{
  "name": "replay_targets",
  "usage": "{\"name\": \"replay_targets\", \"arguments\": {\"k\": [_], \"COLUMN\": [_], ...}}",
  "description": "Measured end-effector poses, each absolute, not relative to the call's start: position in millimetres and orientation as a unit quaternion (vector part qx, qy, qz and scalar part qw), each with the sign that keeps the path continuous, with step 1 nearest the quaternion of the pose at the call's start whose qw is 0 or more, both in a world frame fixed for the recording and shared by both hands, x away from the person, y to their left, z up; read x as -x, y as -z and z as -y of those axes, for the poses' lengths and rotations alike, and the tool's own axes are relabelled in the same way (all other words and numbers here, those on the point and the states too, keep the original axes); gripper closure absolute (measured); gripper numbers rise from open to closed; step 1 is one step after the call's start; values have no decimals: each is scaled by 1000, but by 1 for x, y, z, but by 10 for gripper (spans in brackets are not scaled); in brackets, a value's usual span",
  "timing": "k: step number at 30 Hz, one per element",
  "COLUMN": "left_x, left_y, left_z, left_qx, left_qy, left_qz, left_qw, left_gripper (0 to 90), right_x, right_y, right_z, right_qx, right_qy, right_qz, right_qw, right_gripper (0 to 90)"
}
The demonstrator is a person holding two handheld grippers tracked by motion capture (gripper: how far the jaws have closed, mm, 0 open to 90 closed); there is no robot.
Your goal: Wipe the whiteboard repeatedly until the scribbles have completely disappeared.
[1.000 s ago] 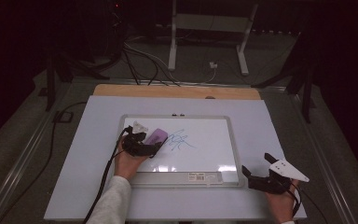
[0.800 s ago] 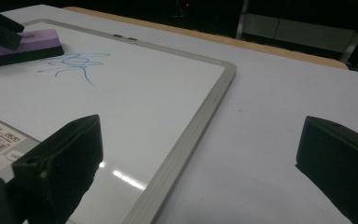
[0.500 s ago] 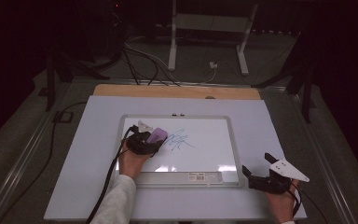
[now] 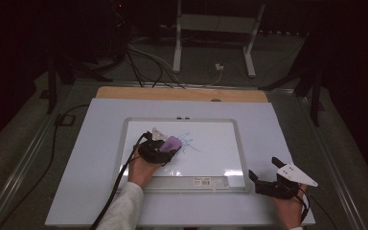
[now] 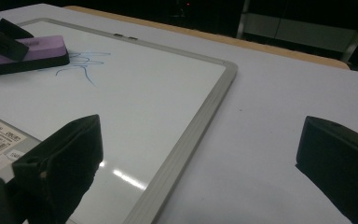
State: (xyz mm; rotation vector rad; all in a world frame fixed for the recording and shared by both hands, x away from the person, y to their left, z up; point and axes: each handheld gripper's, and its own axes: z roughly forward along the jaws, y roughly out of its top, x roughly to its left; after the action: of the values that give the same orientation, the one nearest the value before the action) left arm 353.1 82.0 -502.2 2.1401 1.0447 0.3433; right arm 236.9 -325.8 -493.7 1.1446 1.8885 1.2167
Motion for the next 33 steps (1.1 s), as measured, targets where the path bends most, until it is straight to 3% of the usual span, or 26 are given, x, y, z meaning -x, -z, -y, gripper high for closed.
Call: {"name": "replay_targets", "arguments": {"k": [13, 28, 33], "left_x": [-374, -350, -354], "left_y": [500, 499, 499], "left_z": [-114, -73, -79], "left_qx": [-795, -836, -832], "left_qy": [-163, -133, -138], "left_qz": [-482, -407, -418], "left_qw": [330, 343, 338], "left_gripper": [418, 418, 418], "right_x": [-237, -237, -236], "right_y": [494, 494, 493], "right_z": [326, 325, 326], "right_qx": [-432, -431, -431], "right_qy": [-459, -460, -460], "right_qz": [-714, -714, -713], "right_qw": [305, 305, 306], "right_gripper": [9, 9, 9]}}
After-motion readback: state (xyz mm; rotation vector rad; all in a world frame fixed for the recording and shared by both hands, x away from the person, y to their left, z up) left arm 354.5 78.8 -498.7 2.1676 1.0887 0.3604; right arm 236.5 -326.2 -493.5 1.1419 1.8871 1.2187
